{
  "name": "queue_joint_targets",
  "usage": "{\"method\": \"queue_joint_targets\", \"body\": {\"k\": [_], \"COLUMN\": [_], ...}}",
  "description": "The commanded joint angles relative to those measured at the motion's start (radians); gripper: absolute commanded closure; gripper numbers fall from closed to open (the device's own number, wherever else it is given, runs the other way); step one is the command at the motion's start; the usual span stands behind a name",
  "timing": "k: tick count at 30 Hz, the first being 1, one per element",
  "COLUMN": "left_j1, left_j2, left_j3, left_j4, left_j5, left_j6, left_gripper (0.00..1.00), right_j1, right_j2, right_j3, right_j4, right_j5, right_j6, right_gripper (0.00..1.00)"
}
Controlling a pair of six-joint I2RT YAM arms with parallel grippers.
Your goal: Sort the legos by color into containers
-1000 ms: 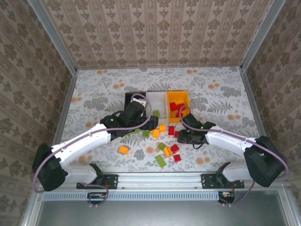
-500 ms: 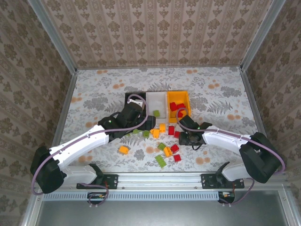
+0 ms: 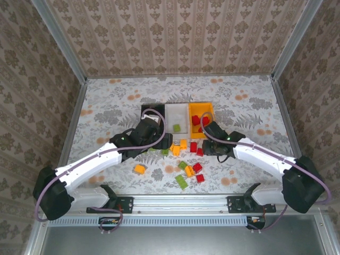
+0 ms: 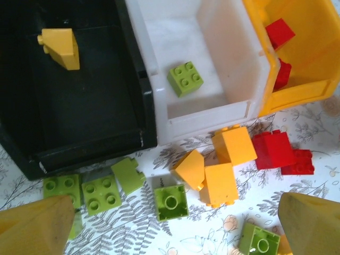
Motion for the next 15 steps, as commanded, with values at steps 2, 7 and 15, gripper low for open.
{"method": "queue_joint_targets", "body": {"k": [2, 7, 15], "left_j1": [0.011, 0.013, 0.027], "left_j2": [-0.055, -0.099, -0.177], "left_j3": [-0.035, -0.064, -0.107], "left_j4": [-0.043, -0.068, -0.125], "left_j5": [-0.029, -0.044, -0.058], "left_j6": [-0.036, -0.06, -0.097], "left_gripper": [0.0, 0.0, 0.0], "right_j1": [-0.034, -0.092, -0.164], "right_j2": [0.049, 0.263, 0.486], "right_j3": [0.162, 0.33, 0.514], "right_j4": [-0.035, -0.001, 0.02], "right_j5": [0.01, 0.014, 0.031], "right_j6": [-0.053, -0.041, -0.029], "right_gripper": [0.67, 0.66, 0.62]}}
